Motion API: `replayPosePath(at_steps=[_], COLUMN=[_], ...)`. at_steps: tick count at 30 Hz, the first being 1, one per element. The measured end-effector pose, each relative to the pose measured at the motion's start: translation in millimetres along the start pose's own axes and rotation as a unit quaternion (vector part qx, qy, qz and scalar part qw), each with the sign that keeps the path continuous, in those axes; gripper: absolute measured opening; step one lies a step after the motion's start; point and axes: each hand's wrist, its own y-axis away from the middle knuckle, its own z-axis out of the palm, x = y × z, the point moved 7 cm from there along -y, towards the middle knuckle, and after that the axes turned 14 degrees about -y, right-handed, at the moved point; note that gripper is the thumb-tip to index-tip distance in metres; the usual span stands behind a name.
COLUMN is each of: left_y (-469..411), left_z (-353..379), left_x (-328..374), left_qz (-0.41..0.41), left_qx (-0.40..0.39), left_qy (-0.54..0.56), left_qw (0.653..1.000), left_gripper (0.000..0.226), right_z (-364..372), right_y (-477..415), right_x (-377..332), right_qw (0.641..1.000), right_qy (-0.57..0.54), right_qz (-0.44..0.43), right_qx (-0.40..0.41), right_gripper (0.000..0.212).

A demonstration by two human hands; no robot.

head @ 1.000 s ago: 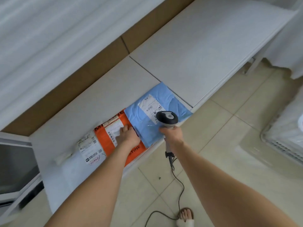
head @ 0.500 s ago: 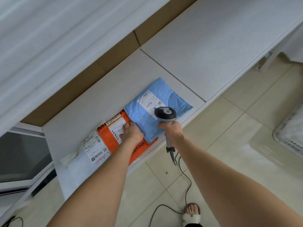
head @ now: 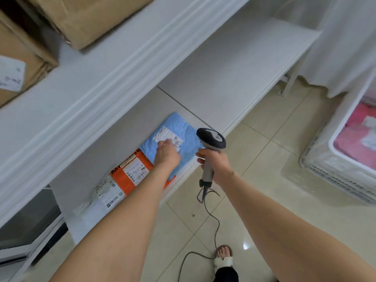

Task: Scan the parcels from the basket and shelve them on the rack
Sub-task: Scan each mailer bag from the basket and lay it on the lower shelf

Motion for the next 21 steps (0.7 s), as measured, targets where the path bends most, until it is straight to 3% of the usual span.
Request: replayPosePath(at_steps=[12, 21], left_y=[118, 204], left_z=[-29, 12], left_x=[287, 514], left_qz=[0.169, 0.275], left_qx=[0.000, -0.003], left_qy=[-0.069, -0.087], left_qw=[0.983, 0.958], left_gripper=[0.057, 0.052], right_z=[-189, -382], right_y=[102, 145], right_x=[-167, -276], right_qw=[0.962, 0.909], right_qy=[-0.262, -0.387], right_qz=[-0.037, -0.112], right_qx=[0.073, 0.107], right_gripper=[0.009, 0.012])
